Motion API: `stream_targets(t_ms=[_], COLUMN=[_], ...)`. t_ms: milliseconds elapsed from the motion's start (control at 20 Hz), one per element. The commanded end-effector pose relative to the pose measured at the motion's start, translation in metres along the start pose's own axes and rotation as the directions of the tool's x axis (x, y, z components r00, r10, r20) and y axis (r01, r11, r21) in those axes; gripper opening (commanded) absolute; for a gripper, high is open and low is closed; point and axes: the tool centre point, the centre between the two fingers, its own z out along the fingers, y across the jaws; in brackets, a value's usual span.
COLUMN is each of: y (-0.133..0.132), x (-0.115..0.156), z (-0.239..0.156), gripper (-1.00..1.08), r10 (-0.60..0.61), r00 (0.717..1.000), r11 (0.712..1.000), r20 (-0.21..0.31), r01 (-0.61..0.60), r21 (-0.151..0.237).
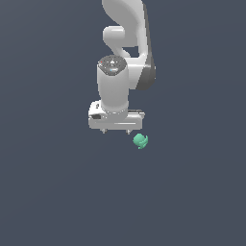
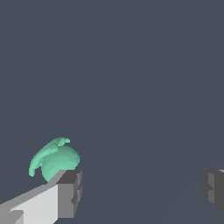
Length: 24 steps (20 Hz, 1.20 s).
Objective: Pick up the object and move it to a goal position.
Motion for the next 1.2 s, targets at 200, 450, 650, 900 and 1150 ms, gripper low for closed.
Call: stream_targets(t_ms=[200, 450, 650, 900, 1150], y=[-0.005, -0.014, -0.014, -0.018, -0.026], x=[0.001, 0.004, 0.004, 0.003, 0.000], z=[0.001, 0.003, 0.003, 0.006, 0.012], gripper=[1.00, 1.00, 1.00, 1.00, 1.00], r10=[-0.008, -0.027, -0.024, 0.005, 0.059], r00=[1.000, 1.000, 1.000, 1.000, 0.998], r11=[1.000, 0.999, 0.999, 1.000, 0.998], r20=[-0.003, -0.010, -0.009, -0.008, -0.004], r01=[0.009, 0.027, 0.024, -0.005, -0.059], r21=[0.010, 0.029, 0.028, 0.028, 0.028])
